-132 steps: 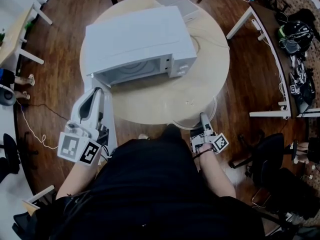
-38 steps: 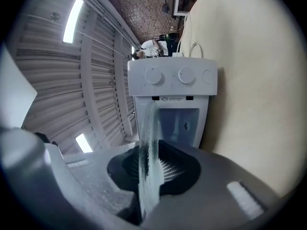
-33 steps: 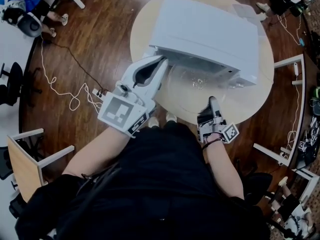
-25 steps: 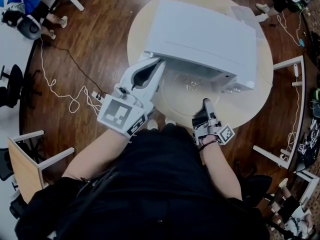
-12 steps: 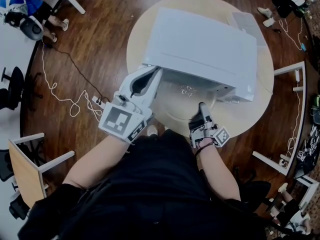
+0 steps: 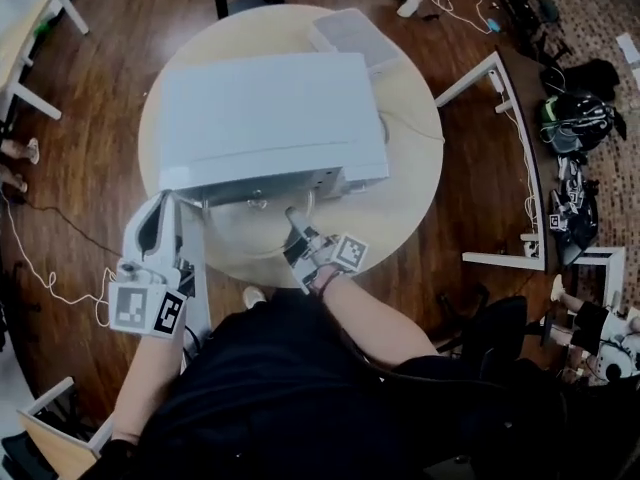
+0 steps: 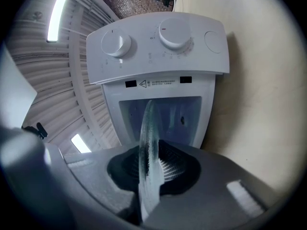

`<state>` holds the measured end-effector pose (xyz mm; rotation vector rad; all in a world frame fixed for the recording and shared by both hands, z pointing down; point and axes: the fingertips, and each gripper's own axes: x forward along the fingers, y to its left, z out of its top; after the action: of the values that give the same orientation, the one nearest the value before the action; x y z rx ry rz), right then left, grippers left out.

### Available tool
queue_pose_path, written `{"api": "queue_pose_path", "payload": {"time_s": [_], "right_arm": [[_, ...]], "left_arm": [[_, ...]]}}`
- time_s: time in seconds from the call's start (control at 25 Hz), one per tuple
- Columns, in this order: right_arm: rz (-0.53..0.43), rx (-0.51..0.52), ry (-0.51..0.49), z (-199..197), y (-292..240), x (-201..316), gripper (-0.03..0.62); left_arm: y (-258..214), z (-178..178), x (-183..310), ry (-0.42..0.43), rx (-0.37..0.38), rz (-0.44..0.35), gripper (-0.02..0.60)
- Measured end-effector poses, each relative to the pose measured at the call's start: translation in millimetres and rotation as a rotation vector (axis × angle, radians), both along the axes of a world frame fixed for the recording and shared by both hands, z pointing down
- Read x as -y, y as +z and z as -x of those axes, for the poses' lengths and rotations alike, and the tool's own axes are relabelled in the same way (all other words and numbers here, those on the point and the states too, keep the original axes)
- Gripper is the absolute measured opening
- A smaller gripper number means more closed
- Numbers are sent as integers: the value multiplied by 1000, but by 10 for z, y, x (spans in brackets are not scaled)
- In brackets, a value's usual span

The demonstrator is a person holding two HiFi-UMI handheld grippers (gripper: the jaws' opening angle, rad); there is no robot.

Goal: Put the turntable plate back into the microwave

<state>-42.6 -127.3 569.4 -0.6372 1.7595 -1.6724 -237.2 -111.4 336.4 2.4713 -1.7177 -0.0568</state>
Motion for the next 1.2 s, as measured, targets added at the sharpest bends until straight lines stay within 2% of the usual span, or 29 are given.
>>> {"api": "queue_pose_path", "payload": {"time_s": [0.36, 0.84, 1.04, 1.2], "right_arm": [[30, 10, -13, 31, 37, 18, 37], [42, 11, -25, 145, 70, 162, 37], [56, -5, -7, 45, 134, 245, 37], [66, 5, 9, 76, 124, 268, 37]], "left_arm": [[-25, -236, 162, 70, 27, -33, -2], [-28, -109, 107, 16, 51, -19, -2], [-58, -203, 119, 37, 62, -23, -2], [-57, -144, 70, 28, 92, -14, -2]]}}
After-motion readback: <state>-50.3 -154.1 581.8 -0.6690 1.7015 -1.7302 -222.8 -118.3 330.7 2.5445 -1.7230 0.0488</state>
